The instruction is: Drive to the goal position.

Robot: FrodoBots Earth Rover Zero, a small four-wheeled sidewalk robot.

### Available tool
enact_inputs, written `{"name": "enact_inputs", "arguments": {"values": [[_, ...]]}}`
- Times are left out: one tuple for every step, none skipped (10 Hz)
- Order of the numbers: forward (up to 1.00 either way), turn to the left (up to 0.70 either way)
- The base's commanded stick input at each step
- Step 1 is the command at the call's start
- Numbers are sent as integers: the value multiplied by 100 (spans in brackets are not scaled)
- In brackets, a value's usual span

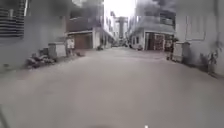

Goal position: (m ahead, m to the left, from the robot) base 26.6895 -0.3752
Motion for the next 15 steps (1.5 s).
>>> {"name": "enact_inputs", "arguments": {"values": [[100, 2], [100, 2], [100, 2], [100, 2], [100, 1], [100, -16], [100, -30], [100, -38], [100, -4], [100, 1], [100, -33], [100, -38], [100, -7], [100, -29], [100, -38]]}}
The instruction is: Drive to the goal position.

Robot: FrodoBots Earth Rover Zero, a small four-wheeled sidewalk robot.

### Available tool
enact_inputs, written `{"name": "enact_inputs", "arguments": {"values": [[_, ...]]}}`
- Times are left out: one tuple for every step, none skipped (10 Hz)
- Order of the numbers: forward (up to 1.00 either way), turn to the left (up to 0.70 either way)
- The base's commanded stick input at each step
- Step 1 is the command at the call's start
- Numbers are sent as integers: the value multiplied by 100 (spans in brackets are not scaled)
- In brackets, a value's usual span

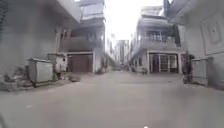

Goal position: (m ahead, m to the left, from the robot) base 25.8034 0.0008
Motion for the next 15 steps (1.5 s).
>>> {"name": "enact_inputs", "arguments": {"values": [[100, -7], [100, 2], [100, 2], [100, 2], [100, 2], [100, -24], [100, -38], [100, -24], [100, -20], [100, -38], [100, -25], [100, -10], [100, 2], [100, 2], [100, 2]]}}
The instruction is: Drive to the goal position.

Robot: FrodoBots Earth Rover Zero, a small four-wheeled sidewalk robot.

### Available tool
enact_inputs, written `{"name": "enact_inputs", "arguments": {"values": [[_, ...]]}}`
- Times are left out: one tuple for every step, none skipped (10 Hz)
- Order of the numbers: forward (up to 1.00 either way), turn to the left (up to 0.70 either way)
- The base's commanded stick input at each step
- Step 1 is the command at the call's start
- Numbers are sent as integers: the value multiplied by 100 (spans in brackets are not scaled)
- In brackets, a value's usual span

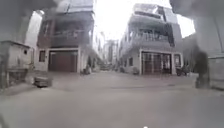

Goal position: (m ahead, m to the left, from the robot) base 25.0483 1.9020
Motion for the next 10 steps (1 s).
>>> {"name": "enact_inputs", "arguments": {"values": [[100, 2], [100, 2], [100, 2], [100, 2], [100, 2], [100, 2], [100, 2], [100, 2], [100, -12], [100, -38]]}}
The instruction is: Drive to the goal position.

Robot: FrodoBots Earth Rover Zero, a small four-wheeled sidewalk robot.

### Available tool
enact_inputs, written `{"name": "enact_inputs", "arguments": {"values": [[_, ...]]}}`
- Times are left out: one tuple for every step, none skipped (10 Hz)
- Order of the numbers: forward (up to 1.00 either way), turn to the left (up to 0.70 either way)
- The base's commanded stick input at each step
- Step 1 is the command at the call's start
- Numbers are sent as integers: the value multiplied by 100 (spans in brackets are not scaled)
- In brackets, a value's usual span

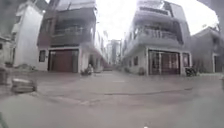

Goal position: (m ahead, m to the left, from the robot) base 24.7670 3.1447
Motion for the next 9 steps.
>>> {"name": "enact_inputs", "arguments": {"values": [[100, -38], [100, -38], [100, -24], [100, 2], [100, 2], [100, 2], [100, 2], [100, -8], [100, -38]]}}
